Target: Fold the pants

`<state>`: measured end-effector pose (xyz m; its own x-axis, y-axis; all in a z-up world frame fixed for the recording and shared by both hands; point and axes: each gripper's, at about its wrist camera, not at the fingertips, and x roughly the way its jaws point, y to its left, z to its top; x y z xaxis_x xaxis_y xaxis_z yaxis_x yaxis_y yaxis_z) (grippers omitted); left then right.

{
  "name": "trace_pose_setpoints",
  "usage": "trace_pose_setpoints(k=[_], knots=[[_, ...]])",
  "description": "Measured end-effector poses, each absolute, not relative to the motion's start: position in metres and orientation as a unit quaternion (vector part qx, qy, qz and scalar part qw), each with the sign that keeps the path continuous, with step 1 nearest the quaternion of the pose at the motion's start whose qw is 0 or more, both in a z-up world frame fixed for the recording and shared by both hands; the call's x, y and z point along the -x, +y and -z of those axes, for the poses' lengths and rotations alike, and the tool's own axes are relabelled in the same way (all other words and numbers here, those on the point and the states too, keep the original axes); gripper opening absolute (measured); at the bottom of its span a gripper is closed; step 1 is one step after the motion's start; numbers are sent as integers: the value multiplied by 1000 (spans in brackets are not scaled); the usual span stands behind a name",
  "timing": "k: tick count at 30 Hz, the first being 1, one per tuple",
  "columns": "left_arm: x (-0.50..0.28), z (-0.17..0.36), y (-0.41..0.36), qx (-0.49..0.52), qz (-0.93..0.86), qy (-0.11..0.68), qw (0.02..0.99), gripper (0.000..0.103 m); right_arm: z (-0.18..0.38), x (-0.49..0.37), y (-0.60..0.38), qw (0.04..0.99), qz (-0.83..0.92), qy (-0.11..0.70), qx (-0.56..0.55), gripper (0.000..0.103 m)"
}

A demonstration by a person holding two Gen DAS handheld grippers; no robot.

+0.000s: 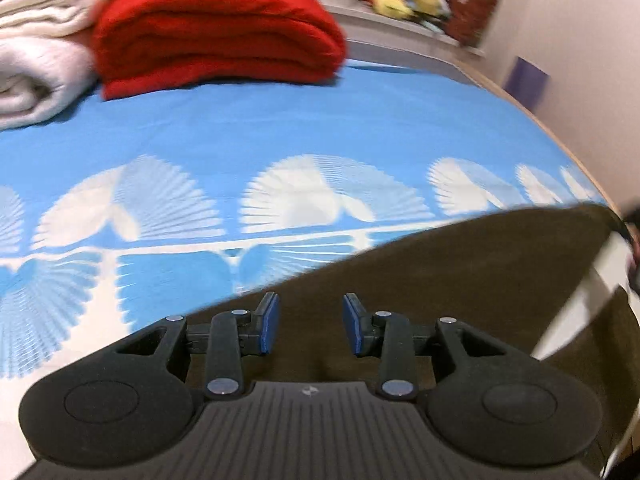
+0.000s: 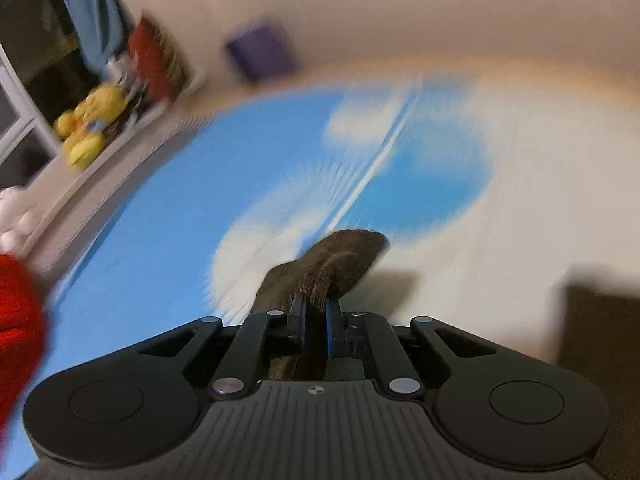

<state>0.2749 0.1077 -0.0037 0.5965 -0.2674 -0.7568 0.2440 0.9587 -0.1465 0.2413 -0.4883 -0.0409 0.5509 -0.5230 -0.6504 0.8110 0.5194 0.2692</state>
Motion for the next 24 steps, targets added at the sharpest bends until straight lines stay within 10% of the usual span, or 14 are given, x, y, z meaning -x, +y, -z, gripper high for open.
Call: trace_pose_setpoints(k=[5, 13, 19, 24], knots=[[-271, 2, 131, 11, 119, 440, 890, 39, 100, -181, -524, 654, 560, 371, -349, 13], [-261, 21, 182, 9, 34, 490, 871, 47, 59, -196, -509, 758, 512, 293, -280, 41], [-258, 43, 249, 59, -64, 527, 845, 52, 97, -255, -486, 804, 296, 376, -352, 42], [-255, 58, 277, 75, -78, 544, 832, 60, 112, -282, -469, 809, 293, 392, -326, 65]])
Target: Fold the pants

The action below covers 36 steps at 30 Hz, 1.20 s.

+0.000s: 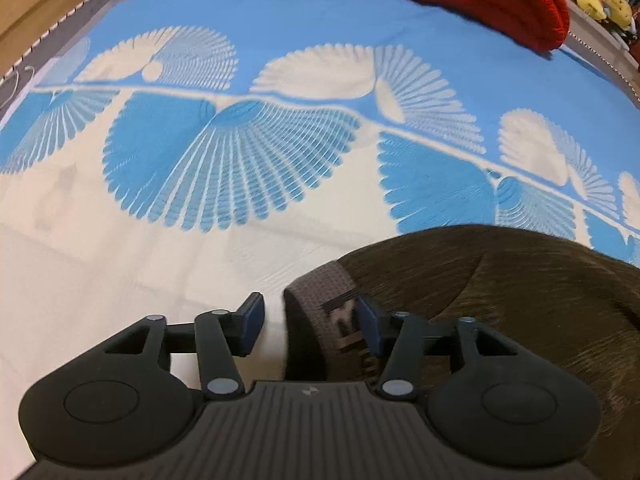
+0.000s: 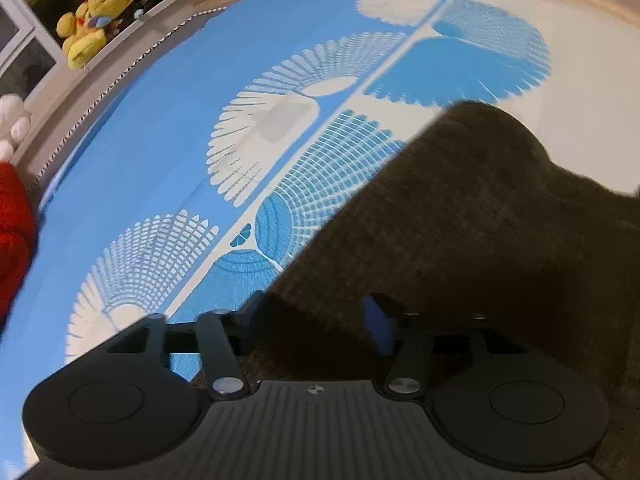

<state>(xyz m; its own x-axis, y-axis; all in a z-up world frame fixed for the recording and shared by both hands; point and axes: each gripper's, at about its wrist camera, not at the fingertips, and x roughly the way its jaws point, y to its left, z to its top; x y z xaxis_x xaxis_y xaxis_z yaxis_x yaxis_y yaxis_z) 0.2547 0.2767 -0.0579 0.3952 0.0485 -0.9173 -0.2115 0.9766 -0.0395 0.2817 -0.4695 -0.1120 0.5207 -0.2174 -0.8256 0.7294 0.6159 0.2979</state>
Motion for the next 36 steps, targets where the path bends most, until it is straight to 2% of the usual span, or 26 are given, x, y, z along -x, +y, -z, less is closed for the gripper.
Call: trace_pose_setpoints(k=[1, 3, 4, 5, 8, 9, 11, 12, 14, 16, 19, 21, 22, 23, 24, 26, 30, 31, 32, 33, 34, 35, 36], knots=[[-254, 61, 280, 75, -77, 547, 830, 61, 111, -288, -464, 814, 296, 395, -307, 70], [-255, 65, 283, 77, -75, 550, 828, 67, 112, -302, -458, 819, 307, 409, -262, 66], [-255, 66, 284, 81, -74, 551, 828, 68, 114, -307, -454, 821, 320, 410, -235, 49], [-255, 68, 287, 87, -71, 552, 827, 69, 116, -311, -452, 822, 333, 408, -215, 27], [-258, 75, 289, 100, -54, 556, 823, 69, 118, -311, -457, 827, 348, 385, -217, 12], [-258, 78, 290, 104, -49, 558, 822, 69, 114, -306, -460, 830, 350, 363, -240, 11], [-258, 81, 291, 111, -39, 559, 821, 69, 102, -290, -469, 871, 300, 227, -316, 11], [-258, 82, 291, 114, -35, 557, 822, 69, 93, -288, -467, 898, 271, 181, -296, 11], [-259, 82, 290, 116, -30, 554, 824, 69, 89, -301, -470, 897, 270, 204, -286, 12], [-261, 83, 289, 122, -22, 552, 825, 69, 103, -308, -479, 840, 358, 285, -291, 17], [-265, 88, 283, 131, -12, 554, 822, 69, 114, -297, -483, 812, 410, 313, -273, 21], [-267, 91, 277, 117, -9, 555, 823, 70, 112, -293, -490, 806, 408, 316, -289, 28], [-267, 93, 274, 106, -12, 554, 826, 70, 108, -289, -493, 807, 403, 308, -302, 36], [-267, 95, 272, 98, -15, 553, 827, 64, 104, -285, -495, 809, 403, 300, -305, 43], [-267, 95, 271, 93, -18, 549, 830, 54, 98, -278, -497, 810, 414, 290, -297, 45], [-267, 92, 277, 106, -29, 536, 837, 47, 94, -267, -502, 797, 454, 288, -276, 48], [-264, 81, 278, 105, -65, 503, 855, 46, 104, -238, -526, 721, 544, 327, -278, 49], [-264, 80, 276, 103, -66, 503, 856, 46, 111, -231, -536, 710, 537, 337, -306, 52], [-263, 79, 275, 101, -66, 503, 856, 48, 117, -228, -540, 713, 524, 340, -317, 58], [-263, 79, 275, 101, -65, 505, 855, 51, 117, -232, -540, 732, 508, 346, -293, 58], [-263, 79, 276, 103, -67, 505, 854, 52, 116, -237, -539, 746, 491, 357, -272, 47], [-263, 79, 278, 109, -69, 507, 852, 53, 116, -239, -539, 764, 465, 357, -269, 27], [-262, 80, 279, 114, -72, 512, 848, 59, 117, -238, -540, 777, 443, 351, -276, 15]])
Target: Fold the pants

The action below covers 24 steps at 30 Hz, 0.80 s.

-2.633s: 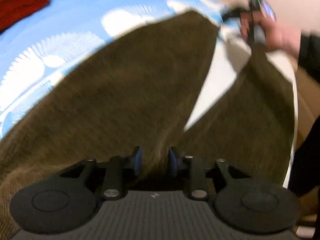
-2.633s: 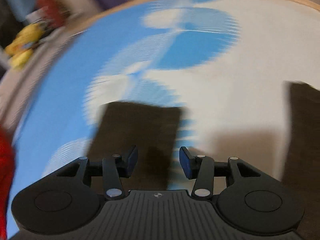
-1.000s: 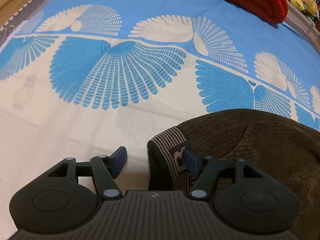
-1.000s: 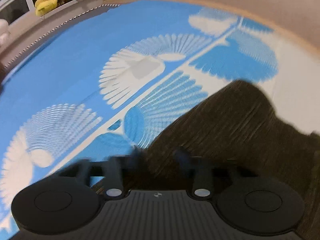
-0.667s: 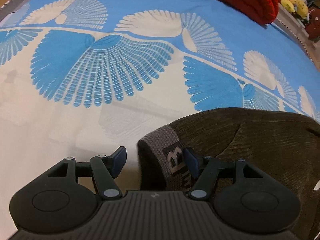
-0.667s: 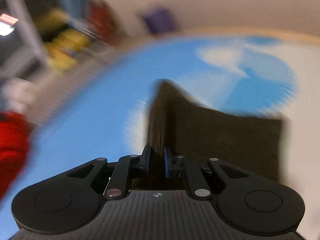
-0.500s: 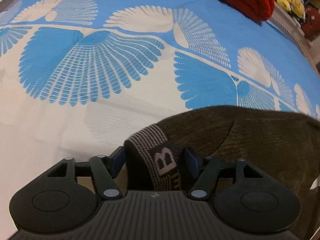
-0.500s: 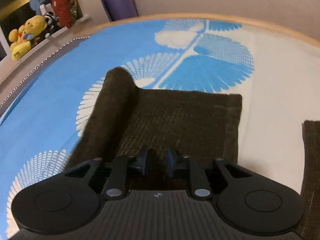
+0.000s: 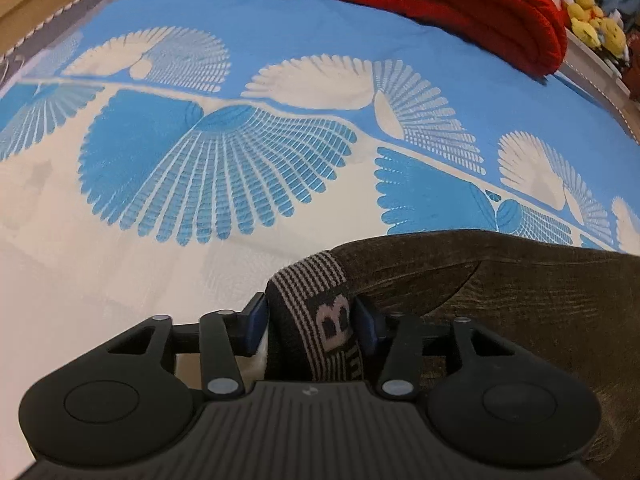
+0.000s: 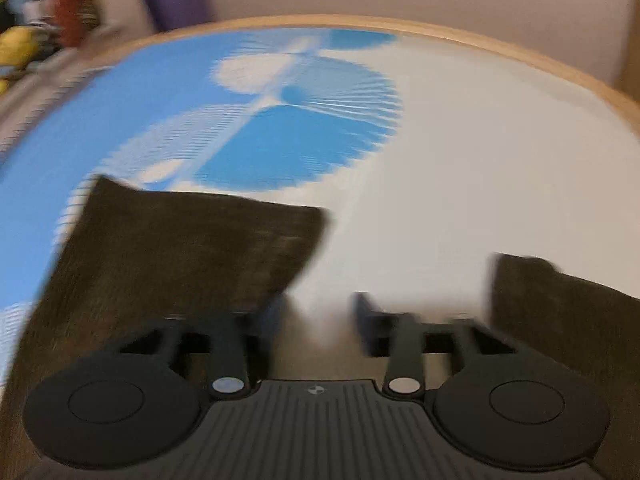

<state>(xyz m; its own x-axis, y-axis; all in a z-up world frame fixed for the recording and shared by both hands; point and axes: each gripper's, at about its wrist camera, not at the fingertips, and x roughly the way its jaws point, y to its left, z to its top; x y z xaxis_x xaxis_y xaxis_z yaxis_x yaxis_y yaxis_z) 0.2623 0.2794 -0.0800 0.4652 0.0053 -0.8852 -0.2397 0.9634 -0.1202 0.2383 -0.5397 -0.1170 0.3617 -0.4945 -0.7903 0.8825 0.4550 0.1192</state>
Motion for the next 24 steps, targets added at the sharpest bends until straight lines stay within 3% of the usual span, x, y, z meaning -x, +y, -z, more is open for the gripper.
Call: trace_pose_setpoints(k=[1, 3, 5, 6, 9, 12, 13, 14, 16, 20, 21, 22, 23, 24], knots=[[-262, 82, 281, 119, -76, 519, 843, 63, 118, -238, -542, 786, 422, 352, -284, 0], [-261, 88, 283, 134, -67, 530, 835, 63, 120, -235, -545, 794, 404, 355, -285, 0], [-259, 91, 280, 128, -52, 526, 839, 45, 117, -229, -549, 784, 437, 352, -267, 0], [-259, 90, 278, 120, -50, 524, 842, 41, 117, -220, -556, 757, 484, 355, -256, 0], [-259, 88, 278, 123, -53, 525, 841, 41, 121, -201, -567, 735, 522, 352, -254, 0], [-258, 86, 281, 133, -57, 526, 838, 46, 114, -204, -571, 774, 425, 343, -318, 4], [-256, 83, 282, 139, -60, 528, 836, 47, 113, -208, -568, 786, 392, 345, -331, 14], [-254, 79, 282, 139, -67, 530, 834, 47, 113, -212, -562, 801, 356, 349, -333, 37], [-246, 64, 278, 118, -89, 533, 833, 47, 114, -219, -548, 817, 317, 350, -332, 63], [-213, 21, 268, 77, -81, 524, 845, 47, 123, -232, -541, 824, 313, 343, -325, 64], [-201, 10, 266, 62, -80, 518, 849, 48, 125, -234, -541, 827, 313, 343, -318, 64], [-189, 2, 263, 49, -79, 515, 852, 48, 125, -238, -541, 830, 317, 342, -306, 47], [-176, -4, 260, 36, -76, 512, 855, 48, 125, -241, -541, 830, 327, 345, -291, 9], [-163, -8, 258, 26, -70, 509, 858, 48, 127, -242, -546, 825, 337, 350, -289, 10]])
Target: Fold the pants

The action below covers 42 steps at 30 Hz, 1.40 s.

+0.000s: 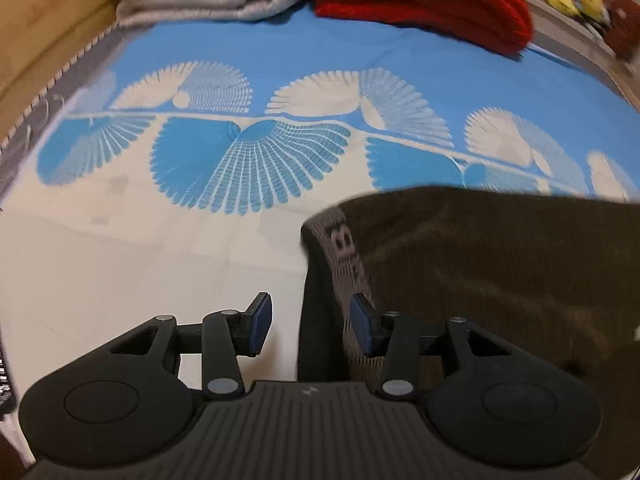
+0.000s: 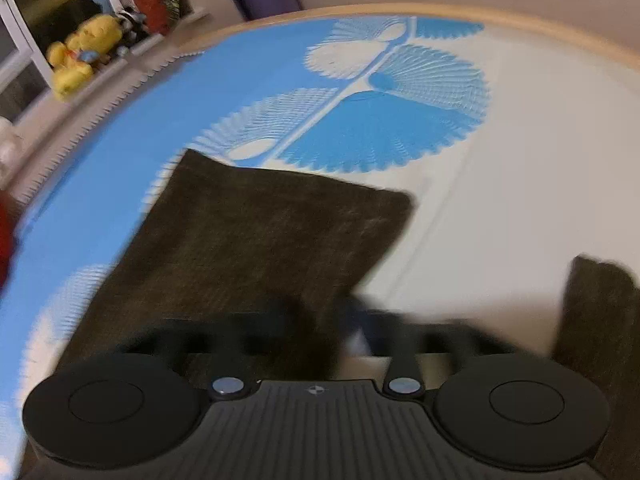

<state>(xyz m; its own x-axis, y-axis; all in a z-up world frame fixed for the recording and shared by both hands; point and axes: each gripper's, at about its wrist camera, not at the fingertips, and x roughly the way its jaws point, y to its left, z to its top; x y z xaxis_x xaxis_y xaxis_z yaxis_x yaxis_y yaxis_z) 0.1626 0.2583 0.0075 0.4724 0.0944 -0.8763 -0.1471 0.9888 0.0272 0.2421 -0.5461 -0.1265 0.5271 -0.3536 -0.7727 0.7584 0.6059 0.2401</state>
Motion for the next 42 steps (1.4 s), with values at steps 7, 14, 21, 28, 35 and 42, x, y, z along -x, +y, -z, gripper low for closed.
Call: trace_pose_setpoints(k=[7, 14, 21, 28, 35, 42], knots=[[-129, 25, 263, 17, -55, 560, 826, 49, 122, -211, -543, 765, 459, 350, -286, 13], [-122, 57, 270, 78, 15, 602, 795, 65, 70, -179, -539, 781, 412, 307, -355, 34], [-97, 89, 264, 27, 39, 637, 769, 67, -25, -111, -493, 884, 267, 243, -296, 44], [-73, 82, 260, -22, 74, 601, 795, 32, -50, -33, -455, 918, 192, 275, -212, 51], [-48, 65, 269, -46, 53, 589, 805, 9, -44, -19, -438, 916, 193, 315, -156, 51], [-32, 27, 256, -50, 59, 524, 848, 15, -36, -25, -407, 915, 154, 355, -113, 51]])
